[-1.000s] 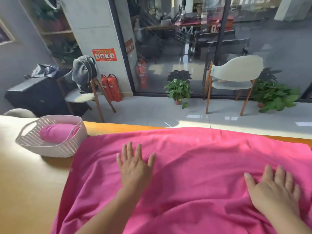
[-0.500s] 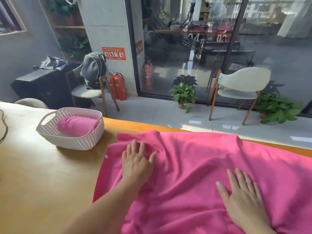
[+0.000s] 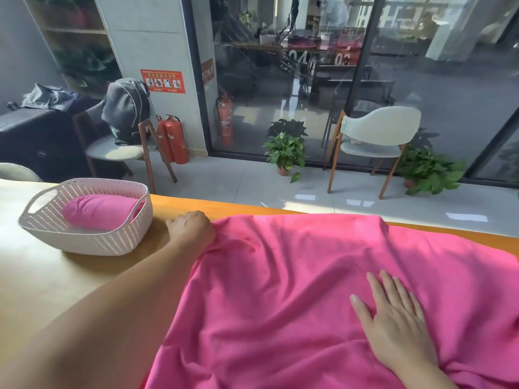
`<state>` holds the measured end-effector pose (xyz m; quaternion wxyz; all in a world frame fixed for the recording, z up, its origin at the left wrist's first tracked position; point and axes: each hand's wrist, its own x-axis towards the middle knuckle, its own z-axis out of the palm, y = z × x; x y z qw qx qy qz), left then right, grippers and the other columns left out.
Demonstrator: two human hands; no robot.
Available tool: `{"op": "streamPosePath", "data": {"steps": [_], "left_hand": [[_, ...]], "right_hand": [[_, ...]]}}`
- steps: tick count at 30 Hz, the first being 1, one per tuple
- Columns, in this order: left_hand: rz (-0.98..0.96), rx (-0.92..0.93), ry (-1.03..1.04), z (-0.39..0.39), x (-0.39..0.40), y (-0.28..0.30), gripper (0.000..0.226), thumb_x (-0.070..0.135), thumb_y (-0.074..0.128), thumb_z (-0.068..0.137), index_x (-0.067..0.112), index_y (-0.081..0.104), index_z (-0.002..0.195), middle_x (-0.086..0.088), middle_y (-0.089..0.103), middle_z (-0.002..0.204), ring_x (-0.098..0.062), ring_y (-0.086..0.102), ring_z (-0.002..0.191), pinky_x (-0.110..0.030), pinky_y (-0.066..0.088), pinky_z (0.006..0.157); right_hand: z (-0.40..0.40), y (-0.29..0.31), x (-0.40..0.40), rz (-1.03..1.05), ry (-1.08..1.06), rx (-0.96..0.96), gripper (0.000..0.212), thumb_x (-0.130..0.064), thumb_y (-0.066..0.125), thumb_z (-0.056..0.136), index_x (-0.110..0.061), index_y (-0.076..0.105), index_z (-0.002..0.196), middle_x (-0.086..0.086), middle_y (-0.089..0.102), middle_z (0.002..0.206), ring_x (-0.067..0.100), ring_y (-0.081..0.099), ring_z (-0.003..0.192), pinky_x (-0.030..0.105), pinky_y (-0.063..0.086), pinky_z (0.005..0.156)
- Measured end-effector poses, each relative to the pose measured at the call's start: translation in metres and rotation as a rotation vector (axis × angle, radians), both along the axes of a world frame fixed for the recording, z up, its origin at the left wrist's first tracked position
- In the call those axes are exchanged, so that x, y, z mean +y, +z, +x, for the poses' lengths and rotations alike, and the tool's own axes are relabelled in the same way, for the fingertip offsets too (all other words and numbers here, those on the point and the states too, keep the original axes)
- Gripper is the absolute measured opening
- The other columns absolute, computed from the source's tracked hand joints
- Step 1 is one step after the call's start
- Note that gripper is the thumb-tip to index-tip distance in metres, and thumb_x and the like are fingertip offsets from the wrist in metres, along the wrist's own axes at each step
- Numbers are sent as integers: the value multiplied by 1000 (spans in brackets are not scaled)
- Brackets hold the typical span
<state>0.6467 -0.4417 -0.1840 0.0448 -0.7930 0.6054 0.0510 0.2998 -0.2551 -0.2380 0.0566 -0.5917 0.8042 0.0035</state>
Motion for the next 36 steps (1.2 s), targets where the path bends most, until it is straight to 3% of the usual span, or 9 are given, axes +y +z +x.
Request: {"op": "streamPosePath", "data": {"steps": [5, 9, 12, 15, 21, 24, 27, 31, 36], "left_hand": [[-30, -16, -152, 5, 3, -10, 23, 33, 53, 89, 18, 66, 101, -7, 60, 111, -28, 58, 104, -34, 39, 80], [-57, 93, -199, 6, 4, -6, 11, 19, 48, 83, 15, 56, 89, -8, 64, 101, -29, 58, 87, -32, 44, 67], [-30, 132, -205, 8, 2, 6, 12, 13, 45, 83, 16, 49, 94, -8, 63, 104, -30, 58, 91, -34, 47, 70], [-34, 200, -189, 12, -2, 17, 21, 7, 45, 83, 14, 50, 102, -9, 61, 107, -31, 58, 97, -36, 48, 74], [-702, 211, -277, 26, -6, 38, 40, -9, 47, 75, 15, 57, 106, -8, 56, 104, -31, 47, 100, -37, 35, 84], [-534, 228, -217, 26, -3, 18, 30, 14, 52, 91, 17, 53, 121, -9, 51, 119, -29, 44, 109, -37, 35, 91], [-250, 265, -133, 29, -6, -2, 47, 46, 38, 100, 20, 43, 139, -8, 41, 143, -31, 38, 128, -41, 32, 103], [22, 150, -192, 37, -13, -22, 52, 49, 38, 96, 21, 37, 140, -9, 35, 147, -32, 27, 139, -48, 27, 108], [-240, 191, -257, 25, 16, -35, 71, 59, 28, 98, 23, 9, 156, -5, 0, 164, -21, 0, 150, -42, 4, 120]], "right_hand": [[32, 22, -17, -36, -26, -25, 71, -57, 7, 99, -19, 0, 159, -1, -12, 165, 17, -10, 152, 39, -4, 124], [114, 38, -59, -188, 217, -189, 76, -57, 4, 93, -20, 6, 159, -2, -6, 166, 14, -10, 152, 34, -9, 121], [162, 31, -86, -99, 405, -199, 65, -49, 26, 104, -21, 5, 159, -2, -7, 166, 14, -11, 152, 35, -9, 123], [179, 14, -93, -10, 466, -172, 69, -58, 22, 101, -23, 6, 159, 1, -5, 167, 17, -8, 153, 38, -7, 123], [184, 1, -90, -93, 397, -157, 91, -71, -10, 78, -27, -8, 157, 0, -17, 164, 19, -14, 152, 37, -12, 122], [183, 0, -87, -64, 371, -156, 97, -73, -10, 74, -28, 6, 158, 2, -8, 166, 19, -9, 152, 39, -9, 123], [183, -1, -87, -50, 383, -162, 98, -73, -9, 73, -30, 9, 158, 1, -6, 166, 18, -10, 152, 39, -11, 122], [181, -1, -88, -39, 396, -140, 97, -74, -11, 73, -30, 4, 159, 0, -9, 166, 17, -13, 152, 38, -12, 122], [184, 1, -87, -36, 388, -148, 101, -81, -11, 73, -29, -2, 158, -1, -14, 165, 17, -17, 151, 40, -12, 122]]}}
